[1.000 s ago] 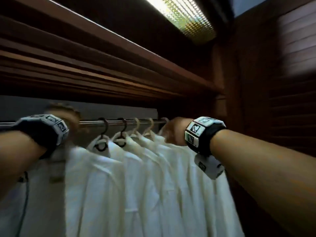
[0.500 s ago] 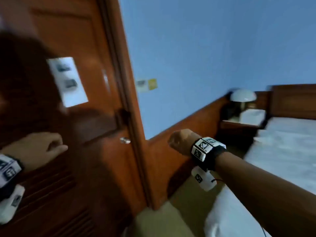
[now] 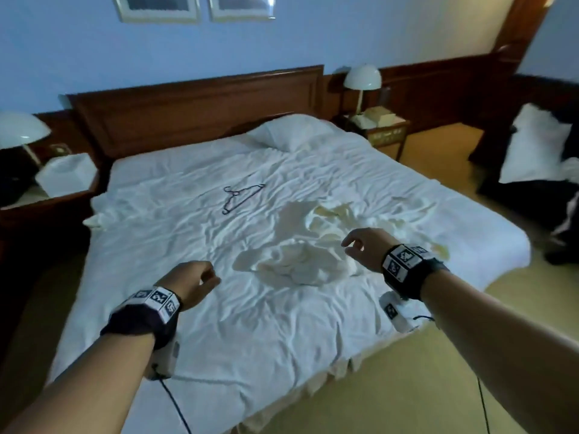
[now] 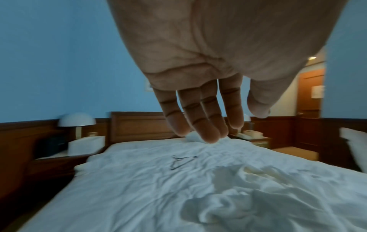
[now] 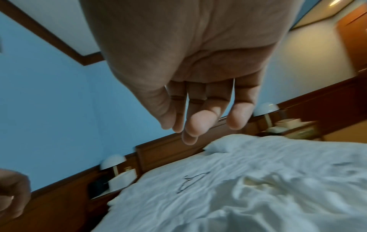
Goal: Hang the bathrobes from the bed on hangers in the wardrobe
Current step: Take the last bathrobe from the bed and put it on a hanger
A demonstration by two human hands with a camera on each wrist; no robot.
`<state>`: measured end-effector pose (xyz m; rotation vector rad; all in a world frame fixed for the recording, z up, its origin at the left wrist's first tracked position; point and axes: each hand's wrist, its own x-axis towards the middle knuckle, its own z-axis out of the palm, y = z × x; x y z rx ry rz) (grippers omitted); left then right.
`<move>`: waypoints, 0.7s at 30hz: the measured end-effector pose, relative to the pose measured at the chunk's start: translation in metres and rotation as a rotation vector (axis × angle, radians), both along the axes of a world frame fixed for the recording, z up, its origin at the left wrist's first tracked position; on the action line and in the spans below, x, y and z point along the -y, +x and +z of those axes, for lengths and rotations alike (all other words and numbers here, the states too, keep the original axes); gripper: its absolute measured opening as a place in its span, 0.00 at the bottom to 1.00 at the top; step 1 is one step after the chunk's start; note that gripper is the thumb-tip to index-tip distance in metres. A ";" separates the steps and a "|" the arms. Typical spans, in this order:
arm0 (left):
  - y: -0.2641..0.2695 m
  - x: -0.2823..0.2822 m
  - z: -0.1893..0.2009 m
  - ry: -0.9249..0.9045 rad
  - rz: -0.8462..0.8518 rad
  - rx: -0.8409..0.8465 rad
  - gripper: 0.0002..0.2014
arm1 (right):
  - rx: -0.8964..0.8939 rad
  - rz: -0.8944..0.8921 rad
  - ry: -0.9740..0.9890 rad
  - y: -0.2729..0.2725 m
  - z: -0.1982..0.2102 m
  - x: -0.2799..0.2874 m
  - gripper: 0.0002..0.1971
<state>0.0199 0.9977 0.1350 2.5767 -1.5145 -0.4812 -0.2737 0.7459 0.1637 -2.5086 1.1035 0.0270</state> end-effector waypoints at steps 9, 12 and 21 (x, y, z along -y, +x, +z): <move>-0.026 0.260 -0.046 0.045 -0.285 -0.080 0.12 | -0.093 -0.328 0.023 -0.076 -0.044 0.151 0.06; -0.021 0.324 -0.073 0.106 -0.318 -0.106 0.12 | -0.104 -0.377 0.064 -0.074 -0.071 0.193 0.08; -0.034 0.448 -0.153 0.307 -0.439 -0.161 0.09 | -0.224 -0.330 0.336 -0.063 -0.173 0.286 0.12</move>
